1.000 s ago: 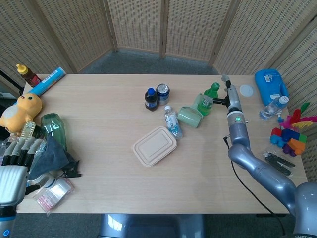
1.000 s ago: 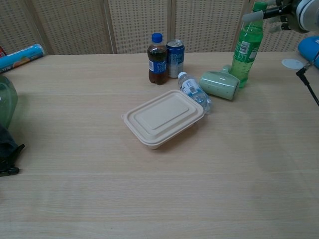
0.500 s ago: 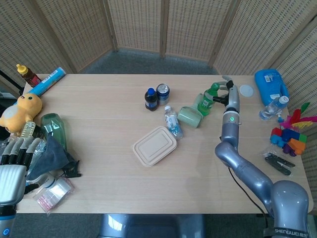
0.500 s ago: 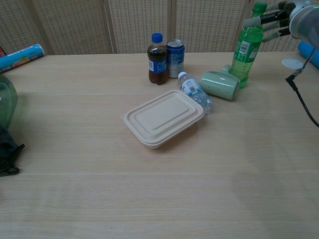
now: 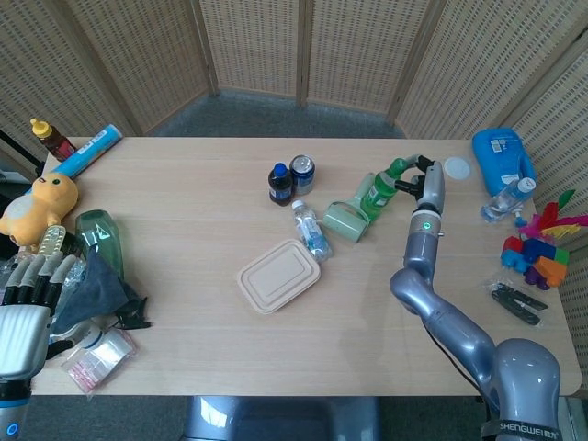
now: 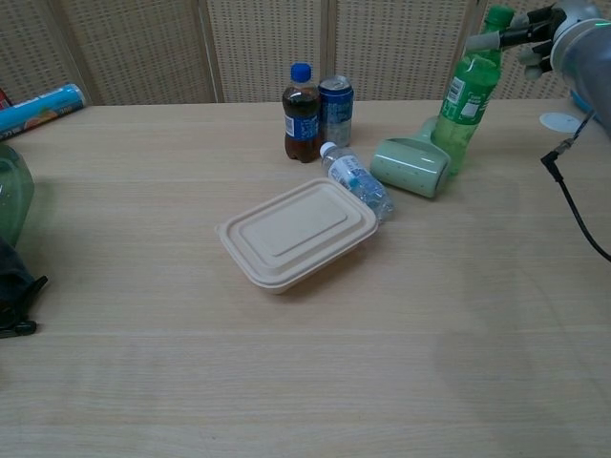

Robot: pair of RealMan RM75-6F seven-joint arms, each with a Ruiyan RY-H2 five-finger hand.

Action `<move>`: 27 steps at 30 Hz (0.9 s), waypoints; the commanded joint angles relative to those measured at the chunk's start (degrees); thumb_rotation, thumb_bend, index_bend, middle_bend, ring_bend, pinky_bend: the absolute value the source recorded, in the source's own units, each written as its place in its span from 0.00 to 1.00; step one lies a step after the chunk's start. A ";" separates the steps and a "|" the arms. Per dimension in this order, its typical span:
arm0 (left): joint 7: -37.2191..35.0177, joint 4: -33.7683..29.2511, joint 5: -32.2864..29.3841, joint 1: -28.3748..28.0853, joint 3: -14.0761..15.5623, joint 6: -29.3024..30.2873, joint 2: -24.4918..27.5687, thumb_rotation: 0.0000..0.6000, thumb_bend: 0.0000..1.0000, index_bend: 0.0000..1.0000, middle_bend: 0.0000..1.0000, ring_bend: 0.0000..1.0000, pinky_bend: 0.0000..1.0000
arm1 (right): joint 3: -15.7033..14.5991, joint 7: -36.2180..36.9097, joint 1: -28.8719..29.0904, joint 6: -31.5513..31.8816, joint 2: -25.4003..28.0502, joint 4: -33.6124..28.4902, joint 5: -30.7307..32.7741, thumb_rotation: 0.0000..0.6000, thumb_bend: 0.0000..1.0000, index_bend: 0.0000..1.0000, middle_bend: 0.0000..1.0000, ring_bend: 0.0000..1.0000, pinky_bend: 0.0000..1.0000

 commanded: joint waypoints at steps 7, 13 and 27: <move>-0.48 -0.47 0.19 -0.08 0.01 0.12 0.26 1.00 0.00 0.00 0.00 0.00 0.00 | 2.39 -2.73 -1.57 2.77 3.18 -5.54 -0.77 1.00 0.00 0.79 1.00 0.96 0.91; -0.83 -0.82 0.27 -0.05 0.13 0.14 0.43 1.00 0.00 0.00 0.00 0.00 0.00 | 3.75 -5.09 -2.81 5.06 5.79 -10.60 -0.15 1.00 0.00 0.79 1.00 0.96 0.91; -3.97 -3.49 1.42 0.10 0.47 0.69 2.28 1.00 0.00 0.00 0.00 0.00 0.00 | 11.03 -14.48 -6.38 15.01 20.02 -33.33 4.75 1.00 0.00 0.80 1.00 0.96 0.91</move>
